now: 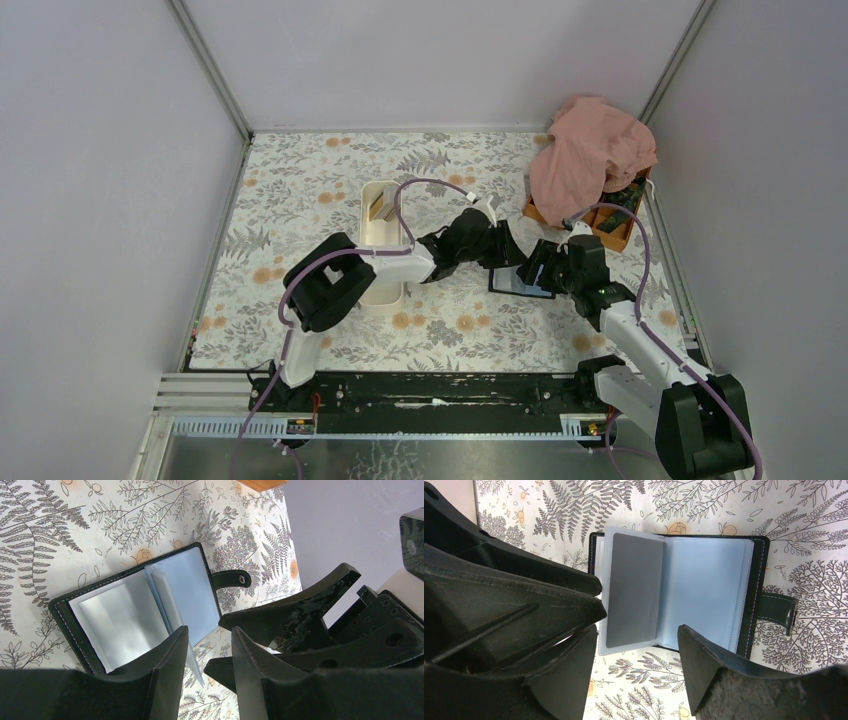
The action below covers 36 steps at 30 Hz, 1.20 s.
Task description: Take the credit cards out of the card holder
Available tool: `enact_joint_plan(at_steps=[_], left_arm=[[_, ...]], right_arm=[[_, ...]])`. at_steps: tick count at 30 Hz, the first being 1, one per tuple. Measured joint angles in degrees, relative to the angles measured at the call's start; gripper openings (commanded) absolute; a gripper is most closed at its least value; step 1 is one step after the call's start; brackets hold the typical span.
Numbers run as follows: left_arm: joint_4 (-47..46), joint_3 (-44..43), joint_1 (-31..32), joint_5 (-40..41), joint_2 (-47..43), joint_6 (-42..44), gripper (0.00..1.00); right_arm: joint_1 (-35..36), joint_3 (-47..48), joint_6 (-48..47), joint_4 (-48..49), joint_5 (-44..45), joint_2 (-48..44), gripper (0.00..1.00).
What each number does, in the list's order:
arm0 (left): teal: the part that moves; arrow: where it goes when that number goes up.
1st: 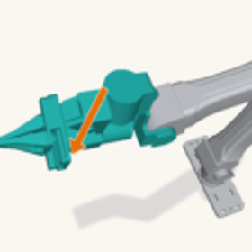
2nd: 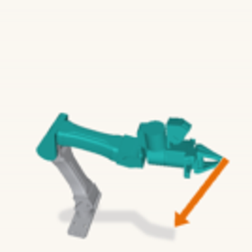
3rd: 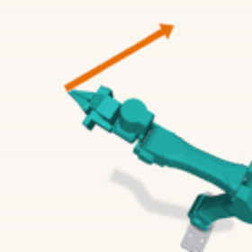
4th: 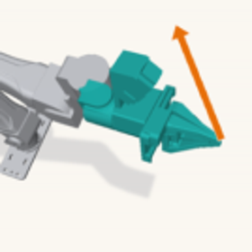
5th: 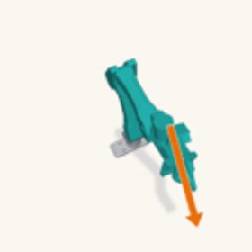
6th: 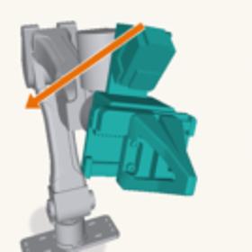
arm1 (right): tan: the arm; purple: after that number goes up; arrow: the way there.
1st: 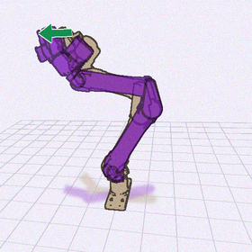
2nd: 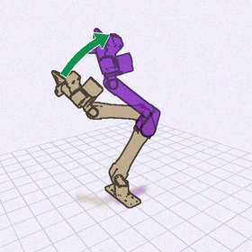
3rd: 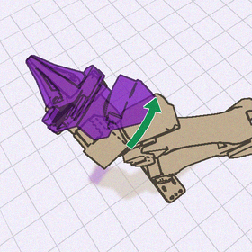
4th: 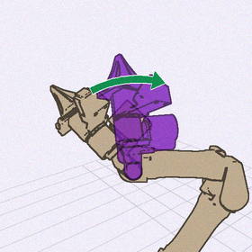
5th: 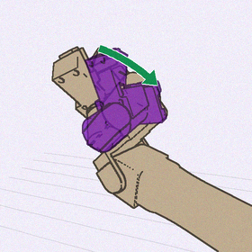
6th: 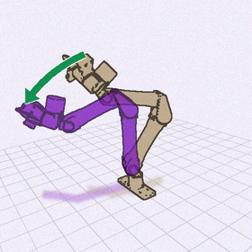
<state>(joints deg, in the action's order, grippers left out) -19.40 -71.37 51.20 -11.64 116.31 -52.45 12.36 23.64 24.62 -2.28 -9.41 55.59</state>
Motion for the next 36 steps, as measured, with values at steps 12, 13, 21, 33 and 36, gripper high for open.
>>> enact_joint_plan(at_steps=[12,13,21,33,36], left_arm=[[0.09,-0.92,0.15,-0.07,0.61,0.00,0.44],[0.07,-1.01,0.17,-0.09,0.63,0.00,0.44],[0.09,-1.14,0.20,-0.42,0.83,0.00,0.44],[0.09,-1.14,0.22,-0.81,0.83,0.02,0.44],[0.09,-1.14,0.22,-0.87,0.83,0.02,0.44]], right_arm=[[0.02,0.02,-0.04,-0.13,0.50,0.63,0.67],[0.00,0.07,-0.04,-0.13,0.50,0.96,0.67],[0.00,0.13,0.02,-0.17,0.87,2.05,0.65],[0.00,0.33,1.11,-1.75,4.24,1.33,0.62],[0.02,0.35,1.25,-1.90,4.87,0.59,0.61]])
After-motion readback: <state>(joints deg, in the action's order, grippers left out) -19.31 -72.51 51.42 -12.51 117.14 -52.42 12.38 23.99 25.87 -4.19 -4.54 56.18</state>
